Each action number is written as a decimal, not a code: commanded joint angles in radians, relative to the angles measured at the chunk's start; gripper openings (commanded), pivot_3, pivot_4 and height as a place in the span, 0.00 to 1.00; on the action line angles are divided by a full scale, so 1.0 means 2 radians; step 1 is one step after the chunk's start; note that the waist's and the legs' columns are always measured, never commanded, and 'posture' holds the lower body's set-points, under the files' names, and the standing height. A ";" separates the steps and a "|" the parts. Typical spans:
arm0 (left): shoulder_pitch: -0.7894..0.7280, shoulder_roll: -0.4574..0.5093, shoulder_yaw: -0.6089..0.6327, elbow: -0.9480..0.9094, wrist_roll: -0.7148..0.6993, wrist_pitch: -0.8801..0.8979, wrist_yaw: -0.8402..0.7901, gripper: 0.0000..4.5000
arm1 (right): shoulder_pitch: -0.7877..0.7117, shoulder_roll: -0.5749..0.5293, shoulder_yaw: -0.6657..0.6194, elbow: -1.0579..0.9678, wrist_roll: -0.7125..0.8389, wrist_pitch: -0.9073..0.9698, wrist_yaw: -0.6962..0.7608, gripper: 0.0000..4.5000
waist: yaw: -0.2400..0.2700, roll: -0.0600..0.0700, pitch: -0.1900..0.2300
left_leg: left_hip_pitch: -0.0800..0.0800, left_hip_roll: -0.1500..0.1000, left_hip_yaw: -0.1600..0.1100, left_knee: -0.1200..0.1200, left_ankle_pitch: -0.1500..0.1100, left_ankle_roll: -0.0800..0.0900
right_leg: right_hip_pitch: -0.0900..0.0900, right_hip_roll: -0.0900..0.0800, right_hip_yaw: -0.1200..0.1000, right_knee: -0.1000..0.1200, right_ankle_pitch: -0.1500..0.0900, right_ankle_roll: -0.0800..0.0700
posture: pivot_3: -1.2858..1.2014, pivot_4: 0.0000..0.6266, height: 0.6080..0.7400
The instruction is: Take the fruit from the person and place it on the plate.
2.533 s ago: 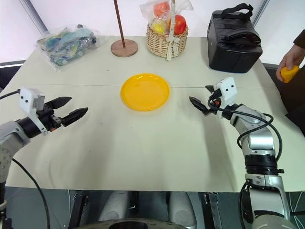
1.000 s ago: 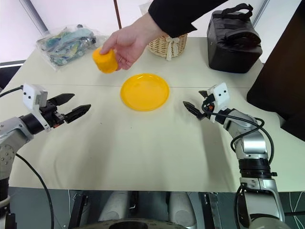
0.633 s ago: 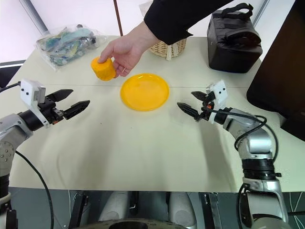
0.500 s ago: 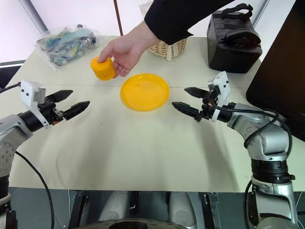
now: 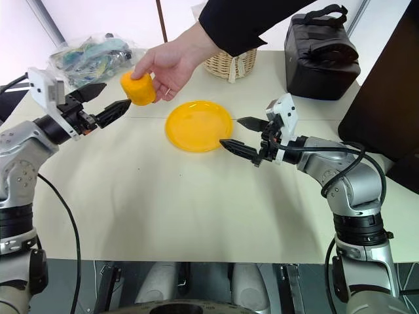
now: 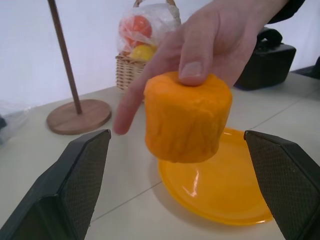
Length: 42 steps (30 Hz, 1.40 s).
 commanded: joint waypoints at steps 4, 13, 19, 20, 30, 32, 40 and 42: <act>-0.045 -0.018 -0.015 0.037 0.023 -0.043 -0.007 1.00 | 0.000 0.004 -0.007 -0.025 0.003 -0.008 -0.012 0.99 | 0.000 0.000 0.000 | 0.000 0.000 0.000 0.000 0.000 0.000 | 0.000 0.000 0.000 0.000 0.000 0.000 | 0.52 0.24 1.00; -0.067 -0.042 -0.023 0.066 0.040 -0.074 -0.012 1.00 | 0.000 0.004 -0.011 -0.041 0.007 -0.007 -0.028 0.99 | 0.000 0.000 0.000 | 0.000 0.000 0.000 0.000 0.000 0.000 | 0.000 0.000 0.000 0.000 0.000 0.000 | 0.52 0.24 1.00; -0.067 -0.048 -0.024 0.063 0.040 -0.076 -0.017 0.59 | -0.004 0.005 -0.009 -0.044 0.009 -0.007 -0.033 1.00 | 0.000 0.000 0.000 | 0.000 0.000 0.000 0.000 0.000 0.000 | 0.000 0.000 0.000 0.000 0.000 0.000 | 0.52 0.24 1.00; -0.068 -0.048 -0.024 0.063 0.040 -0.076 -0.017 0.56 | -0.005 0.005 -0.009 -0.043 0.009 -0.008 -0.034 1.00 | 0.000 0.000 0.000 | 0.000 0.000 0.000 0.000 0.000 0.000 | 0.000 0.000 0.000 0.000 0.000 0.000 | 0.52 0.24 1.00; -0.058 -0.063 -0.066 0.063 0.063 -0.063 -0.020 0.56 | -0.003 0.005 -0.003 -0.049 0.016 -0.003 -0.029 1.00 | 0.001 0.000 0.000 | 0.000 0.000 0.000 0.000 0.000 0.000 | 0.000 0.000 0.000 0.000 0.000 0.000 | 0.52 0.24 1.00; -0.068 -0.082 -0.075 0.092 0.074 -0.077 -0.013 0.56 | -0.002 0.007 -0.001 -0.053 0.018 -0.001 -0.029 1.00 | 0.002 0.000 0.000 | 0.000 0.000 0.000 0.000 0.000 0.000 | 0.000 0.000 0.000 0.000 0.000 0.000 | 0.52 0.24 1.00; -0.149 -0.170 -0.097 0.281 0.125 -0.194 -0.012 0.56 | 0.011 0.020 0.012 -0.070 0.012 0.001 -0.049 1.00 | 0.004 0.000 0.000 | -0.001 0.000 0.000 0.001 0.000 0.000 | 0.000 0.000 -0.001 0.000 0.000 0.000 | 0.52 0.24 1.00; -0.171 -0.183 -0.098 0.333 0.136 -0.223 -0.012 0.56 | 0.018 0.021 0.010 -0.075 0.013 0.002 -0.055 1.00 | 0.006 0.000 0.000 | -0.001 0.000 0.000 0.001 0.000 0.000 | 0.000 0.000 -0.001 0.000 0.000 0.000 | 0.52 0.24 1.00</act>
